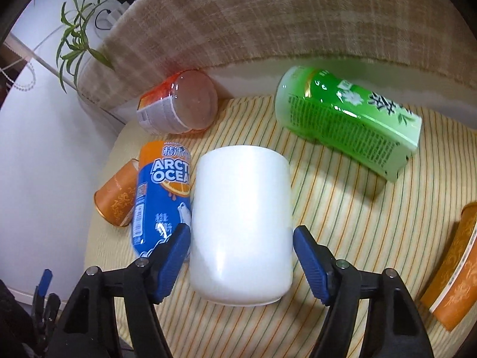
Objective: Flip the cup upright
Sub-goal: 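Move the right gripper to the white cup lying on its side and close on it, then lift the white cup with the right gripper and rotate it toward upright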
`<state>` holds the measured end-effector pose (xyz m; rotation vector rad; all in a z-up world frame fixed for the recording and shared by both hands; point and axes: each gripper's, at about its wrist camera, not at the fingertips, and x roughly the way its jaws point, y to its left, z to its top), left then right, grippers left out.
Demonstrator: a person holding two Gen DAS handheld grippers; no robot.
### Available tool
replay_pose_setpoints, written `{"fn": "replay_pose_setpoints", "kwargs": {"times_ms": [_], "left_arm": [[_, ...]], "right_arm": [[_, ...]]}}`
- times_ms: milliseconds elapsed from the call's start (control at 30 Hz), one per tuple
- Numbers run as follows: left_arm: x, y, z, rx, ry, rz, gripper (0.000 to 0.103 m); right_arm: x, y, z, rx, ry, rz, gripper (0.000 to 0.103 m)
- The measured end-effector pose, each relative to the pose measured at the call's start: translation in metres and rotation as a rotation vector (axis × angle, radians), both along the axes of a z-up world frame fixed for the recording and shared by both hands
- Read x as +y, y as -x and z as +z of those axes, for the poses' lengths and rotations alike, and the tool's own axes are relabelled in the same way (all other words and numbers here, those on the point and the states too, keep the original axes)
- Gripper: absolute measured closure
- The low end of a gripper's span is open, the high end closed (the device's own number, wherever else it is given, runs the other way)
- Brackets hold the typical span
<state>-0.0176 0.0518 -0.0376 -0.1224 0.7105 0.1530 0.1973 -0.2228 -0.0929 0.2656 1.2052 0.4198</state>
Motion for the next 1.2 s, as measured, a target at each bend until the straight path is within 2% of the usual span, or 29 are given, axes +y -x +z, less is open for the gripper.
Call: {"fn": "replay_pose_setpoints", "kwargs": {"times_ms": [167,367,567,767,900,1067,1200], "left_arm": [[-0.003,-0.003,-0.003,0.006,0.019,-0.02,0.0],[-0.008,-0.014,-0.014,0.05,0.081,-0.054,0.0],[-0.024,-0.02,-0.02,0.074,0.1,-0.118,0.0],[-0.034,-0.025,-0.025,0.099,0.134,-0.161,0.0],[-0.039,-0.03,-0.027,0.119,0.163,-0.188,0.0],[-0.044,-0.035,-0.027,0.135,0.203,-0.215,0.0],[-0.051,-0.038,-0.027,0.138,0.203,-0.234,0.0]], "right_arm": [[-0.01,0.019,0.001,0.003,-0.055,-0.049,0.03],[-0.02,0.059,0.006,0.003,-0.093,-0.122,0.03],[-0.024,0.1,0.0,0.046,-0.146,-0.192,0.03],[-0.027,0.124,-0.004,0.057,-0.186,-0.246,0.03],[-0.025,0.131,-0.006,0.071,-0.206,-0.241,0.03],[-0.02,0.134,-0.004,0.046,-0.181,-0.229,0.029],[-0.024,0.141,0.006,-0.02,-0.142,-0.224,0.029]]}}
